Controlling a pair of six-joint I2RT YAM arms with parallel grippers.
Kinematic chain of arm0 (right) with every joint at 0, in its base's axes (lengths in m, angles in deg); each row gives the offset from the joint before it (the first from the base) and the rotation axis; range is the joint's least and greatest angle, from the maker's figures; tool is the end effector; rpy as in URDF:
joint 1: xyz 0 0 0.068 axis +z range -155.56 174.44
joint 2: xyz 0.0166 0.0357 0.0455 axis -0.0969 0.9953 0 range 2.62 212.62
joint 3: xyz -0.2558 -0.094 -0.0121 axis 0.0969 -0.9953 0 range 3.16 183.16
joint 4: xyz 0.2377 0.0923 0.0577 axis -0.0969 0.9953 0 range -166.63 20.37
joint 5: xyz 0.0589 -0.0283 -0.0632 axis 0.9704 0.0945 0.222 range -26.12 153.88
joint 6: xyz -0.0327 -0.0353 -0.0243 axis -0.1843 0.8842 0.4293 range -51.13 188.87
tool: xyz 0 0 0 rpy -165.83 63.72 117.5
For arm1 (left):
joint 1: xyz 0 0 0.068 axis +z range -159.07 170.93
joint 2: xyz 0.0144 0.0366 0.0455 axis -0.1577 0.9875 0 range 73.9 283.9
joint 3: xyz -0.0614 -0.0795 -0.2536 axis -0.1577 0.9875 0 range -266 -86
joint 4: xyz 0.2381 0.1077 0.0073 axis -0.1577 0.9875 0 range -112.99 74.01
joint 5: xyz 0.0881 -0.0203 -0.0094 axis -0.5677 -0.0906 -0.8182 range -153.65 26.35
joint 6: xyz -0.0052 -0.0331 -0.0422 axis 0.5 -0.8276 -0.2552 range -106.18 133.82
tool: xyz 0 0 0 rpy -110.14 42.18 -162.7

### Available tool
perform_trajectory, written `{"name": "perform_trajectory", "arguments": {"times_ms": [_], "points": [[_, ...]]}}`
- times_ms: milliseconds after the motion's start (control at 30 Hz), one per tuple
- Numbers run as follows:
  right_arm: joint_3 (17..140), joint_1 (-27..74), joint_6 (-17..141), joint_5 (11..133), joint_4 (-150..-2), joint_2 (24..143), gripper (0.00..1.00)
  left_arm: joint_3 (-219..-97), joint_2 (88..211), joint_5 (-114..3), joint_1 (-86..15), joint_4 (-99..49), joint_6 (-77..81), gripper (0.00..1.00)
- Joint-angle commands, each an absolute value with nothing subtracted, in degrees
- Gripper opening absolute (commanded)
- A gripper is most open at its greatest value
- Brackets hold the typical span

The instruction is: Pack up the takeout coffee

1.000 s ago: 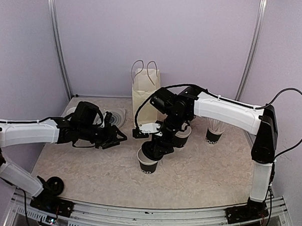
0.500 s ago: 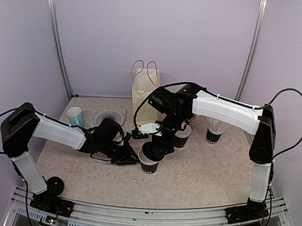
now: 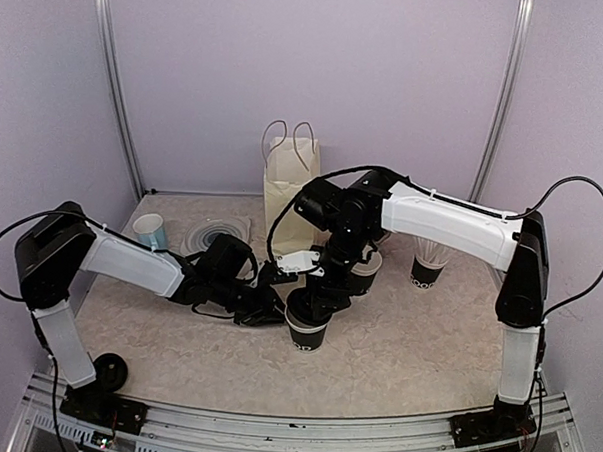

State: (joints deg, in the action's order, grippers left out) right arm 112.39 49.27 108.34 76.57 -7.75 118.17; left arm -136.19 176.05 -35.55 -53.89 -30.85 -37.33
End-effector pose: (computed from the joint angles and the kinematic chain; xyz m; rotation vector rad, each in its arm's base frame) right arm 0.2306 0.3411 0.2792 -2.1493 1.9370 0.3691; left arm 0.2360 -0.2582 0.1423 0.1345 2.6722 -1.2828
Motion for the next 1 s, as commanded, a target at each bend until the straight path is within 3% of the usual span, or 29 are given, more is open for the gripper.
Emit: {"name": "perform_trajectory", "arguments": {"times_ms": [0,600,967], "points": [[113.96,50.33,108.93,76.13,-6.89,119.76,0.62,-137.85,177.00,-34.10,-54.51,-32.48,-37.27,0.24],[115.73,51.78,108.65,70.92,-4.10,123.23,0.66,-138.29,178.29,-33.71,-54.60,-33.54,-37.68,0.23],[116.68,52.43,108.17,70.42,-3.32,124.86,0.74,-138.26,179.37,-33.22,-54.60,-34.67,-37.77,0.23]]}}
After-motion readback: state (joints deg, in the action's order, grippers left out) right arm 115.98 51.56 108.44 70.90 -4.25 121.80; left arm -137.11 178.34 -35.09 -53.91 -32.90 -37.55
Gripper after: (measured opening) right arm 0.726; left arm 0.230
